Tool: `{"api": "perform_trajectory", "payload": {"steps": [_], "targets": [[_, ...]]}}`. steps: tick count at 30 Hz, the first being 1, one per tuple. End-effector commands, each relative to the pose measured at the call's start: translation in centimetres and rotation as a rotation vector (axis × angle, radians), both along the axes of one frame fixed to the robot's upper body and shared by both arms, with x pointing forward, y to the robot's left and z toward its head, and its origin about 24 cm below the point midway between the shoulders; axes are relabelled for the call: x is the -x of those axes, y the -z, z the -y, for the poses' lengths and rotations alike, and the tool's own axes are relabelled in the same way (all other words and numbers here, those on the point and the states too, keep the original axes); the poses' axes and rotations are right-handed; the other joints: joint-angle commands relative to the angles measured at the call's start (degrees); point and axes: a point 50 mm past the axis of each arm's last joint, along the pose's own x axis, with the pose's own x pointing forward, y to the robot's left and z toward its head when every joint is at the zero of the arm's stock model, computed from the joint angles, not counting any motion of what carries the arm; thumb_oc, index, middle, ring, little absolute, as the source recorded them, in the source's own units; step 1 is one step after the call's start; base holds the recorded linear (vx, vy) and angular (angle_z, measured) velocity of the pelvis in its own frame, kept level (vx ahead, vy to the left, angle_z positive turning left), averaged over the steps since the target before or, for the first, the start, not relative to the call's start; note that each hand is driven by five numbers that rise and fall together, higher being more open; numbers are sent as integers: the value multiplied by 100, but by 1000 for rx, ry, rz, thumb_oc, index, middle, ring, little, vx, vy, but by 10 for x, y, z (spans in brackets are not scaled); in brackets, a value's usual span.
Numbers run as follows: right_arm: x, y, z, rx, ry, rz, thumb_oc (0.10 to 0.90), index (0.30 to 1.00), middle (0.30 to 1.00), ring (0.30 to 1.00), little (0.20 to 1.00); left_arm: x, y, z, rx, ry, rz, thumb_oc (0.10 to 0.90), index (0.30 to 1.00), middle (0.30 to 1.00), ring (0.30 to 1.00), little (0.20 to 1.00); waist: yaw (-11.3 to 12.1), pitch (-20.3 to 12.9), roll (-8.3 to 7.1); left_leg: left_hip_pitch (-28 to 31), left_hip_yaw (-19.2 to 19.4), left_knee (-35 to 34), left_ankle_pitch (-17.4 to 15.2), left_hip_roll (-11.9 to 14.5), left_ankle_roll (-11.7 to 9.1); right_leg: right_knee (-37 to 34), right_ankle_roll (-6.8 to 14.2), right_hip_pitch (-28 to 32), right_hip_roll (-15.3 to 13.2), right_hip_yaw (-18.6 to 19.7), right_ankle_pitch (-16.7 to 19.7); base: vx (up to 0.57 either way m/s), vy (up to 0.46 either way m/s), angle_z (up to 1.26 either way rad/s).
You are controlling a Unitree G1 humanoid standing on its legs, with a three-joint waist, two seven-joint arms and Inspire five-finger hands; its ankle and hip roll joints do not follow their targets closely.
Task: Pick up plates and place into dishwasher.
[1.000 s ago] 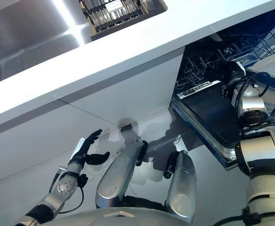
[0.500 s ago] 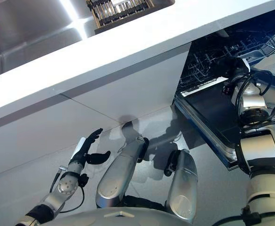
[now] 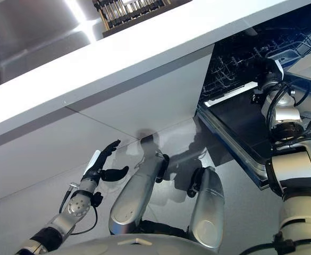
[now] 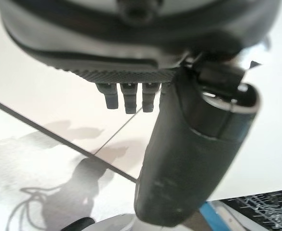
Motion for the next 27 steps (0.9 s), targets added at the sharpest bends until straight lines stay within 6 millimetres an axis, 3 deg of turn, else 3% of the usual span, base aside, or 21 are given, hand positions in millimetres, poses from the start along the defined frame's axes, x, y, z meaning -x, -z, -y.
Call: {"api": "perform_trajectory", "payload": {"steps": [1,2,3,6,11,17,27], "targets": [[17,-82,21,96,39,384,254,432,432,432,354,7,-16,-7,16,28,101,800,900,900,900,900,-139,-620,-295,366,67,-146,-207,188,390,-381,-251,592,92,22,590,20,25,-10],[18,-80,22,99,39,378,369,531,531,531,469,7,-16,-7,17,26,100,800,900,900,900,900,-152,-632,-307,389,74,-162,-209,199,390,-402,-248,614,99,27,597,17,17,-12],[20,-75,23,116,36,360,800,900,900,900,900,6,-16,-7,17,20,99,800,900,900,900,900,-198,-665,-346,454,96,-210,-220,231,396,-473,-244,676,116,43,612,17,15,-14],[29,-57,23,130,21,333,800,900,900,900,900,6,-14,-9,13,9,94,800,900,900,900,900,-344,-754,-469,631,170,-342,-245,324,400,-684,-222,859,156,81,660,11,10,-17],[55,-11,29,114,48,260,800,900,900,900,900,5,-14,-13,2,-14,97,800,900,900,900,900,-670,-886,-653,927,315,-529,-306,455,433,-932,-164,1095,250,214,712,9,4,-15],[78,9,18,76,43,322,800,900,900,900,900,3,-15,-14,-5,0,105,800,900,900,900,900,-969,-978,-748,1103,444,-672,-344,526,453,-1026,-101,1158,360,356,727,-24,12,-24],[121,42,31,10,127,334,800,900,900,900,900,3,-14,-14,9,-2,118,800,900,900,900,900,-1325,-1140,-855,1266,661,-864,-360,603,454,-1229,-18,1217,494,458,787,-29,8,-15]]}}
